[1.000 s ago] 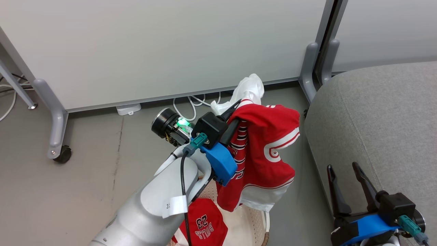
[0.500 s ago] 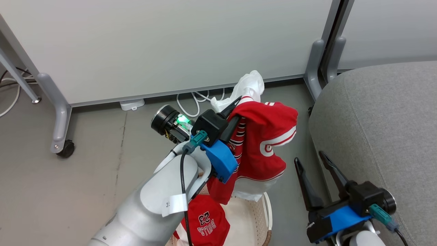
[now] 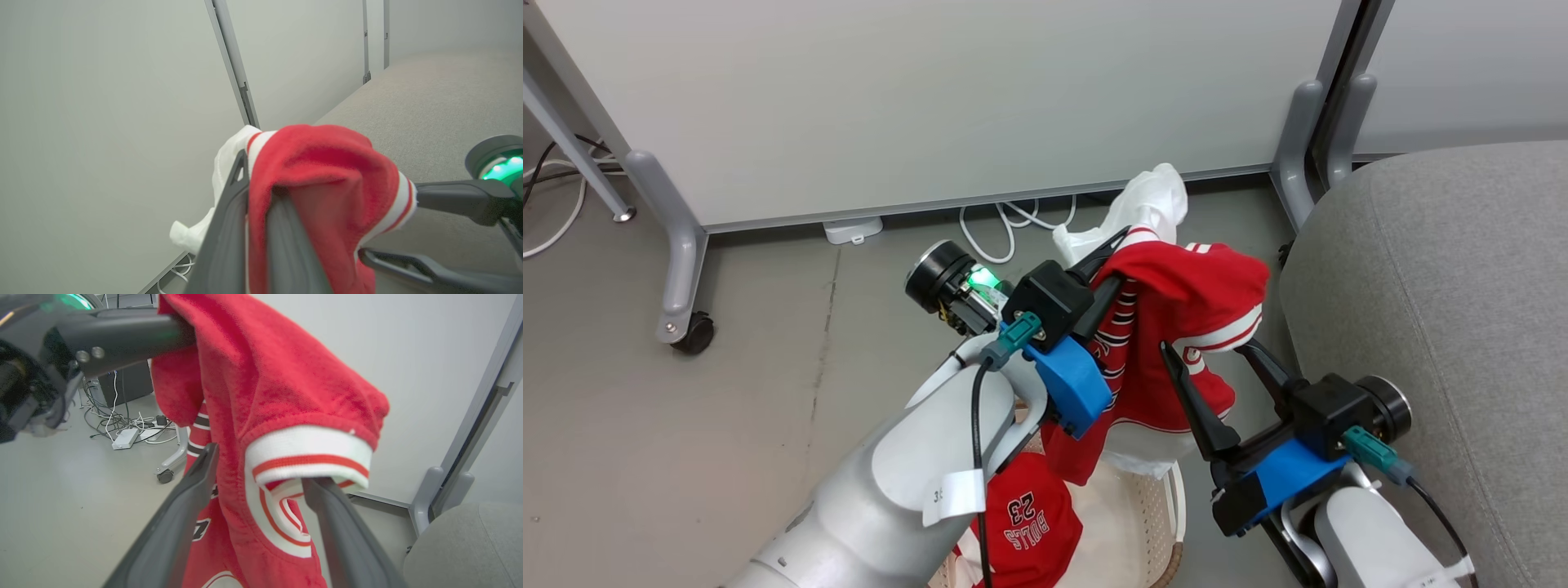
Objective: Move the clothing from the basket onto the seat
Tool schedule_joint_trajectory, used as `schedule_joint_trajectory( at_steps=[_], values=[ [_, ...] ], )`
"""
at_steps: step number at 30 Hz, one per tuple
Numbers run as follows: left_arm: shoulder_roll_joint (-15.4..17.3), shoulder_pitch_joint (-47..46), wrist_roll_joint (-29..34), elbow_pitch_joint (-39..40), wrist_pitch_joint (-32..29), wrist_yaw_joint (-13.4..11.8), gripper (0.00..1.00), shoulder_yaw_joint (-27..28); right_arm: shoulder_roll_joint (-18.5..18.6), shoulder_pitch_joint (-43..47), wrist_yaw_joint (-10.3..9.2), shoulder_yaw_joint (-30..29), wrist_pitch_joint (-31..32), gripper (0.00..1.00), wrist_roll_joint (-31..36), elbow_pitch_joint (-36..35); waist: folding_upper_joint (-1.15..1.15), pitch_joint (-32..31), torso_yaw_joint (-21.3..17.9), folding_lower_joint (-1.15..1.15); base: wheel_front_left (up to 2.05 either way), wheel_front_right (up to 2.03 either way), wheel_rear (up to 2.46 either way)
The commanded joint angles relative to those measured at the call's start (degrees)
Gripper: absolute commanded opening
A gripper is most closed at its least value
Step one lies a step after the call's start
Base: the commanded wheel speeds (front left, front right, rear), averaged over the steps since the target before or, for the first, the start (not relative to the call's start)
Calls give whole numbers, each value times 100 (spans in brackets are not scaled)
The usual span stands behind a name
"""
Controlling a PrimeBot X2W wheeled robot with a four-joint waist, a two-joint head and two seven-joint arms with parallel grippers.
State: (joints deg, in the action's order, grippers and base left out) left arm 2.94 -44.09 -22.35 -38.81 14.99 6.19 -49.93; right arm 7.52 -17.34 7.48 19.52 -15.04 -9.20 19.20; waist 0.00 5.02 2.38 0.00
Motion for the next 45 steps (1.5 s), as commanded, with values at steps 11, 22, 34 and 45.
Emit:
schedule_joint_trajectory(
  at_steps=[11,22,34,45],
  values=[
    [-7,-233,-303,222,29,-131,0,-452,-74,-579,3,279,-22,100,-210,436,0,106,98,0,0,0,0],
    [-7,-330,-498,203,30,-241,0,-670,-110,-656,3,354,-22,0,-297,463,0,105,64,0,0,0,0],
    [-7,-345,-547,196,30,-291,100,-670,-97,-627,3,294,-22,0,-299,416,0,112,43,0,0,0,0],
    [-7,-329,-495,140,29,-323,100,-628,-92,-620,3,287,-22,0,-270,341,0,145,9,0,0,0,0]
  ],
)
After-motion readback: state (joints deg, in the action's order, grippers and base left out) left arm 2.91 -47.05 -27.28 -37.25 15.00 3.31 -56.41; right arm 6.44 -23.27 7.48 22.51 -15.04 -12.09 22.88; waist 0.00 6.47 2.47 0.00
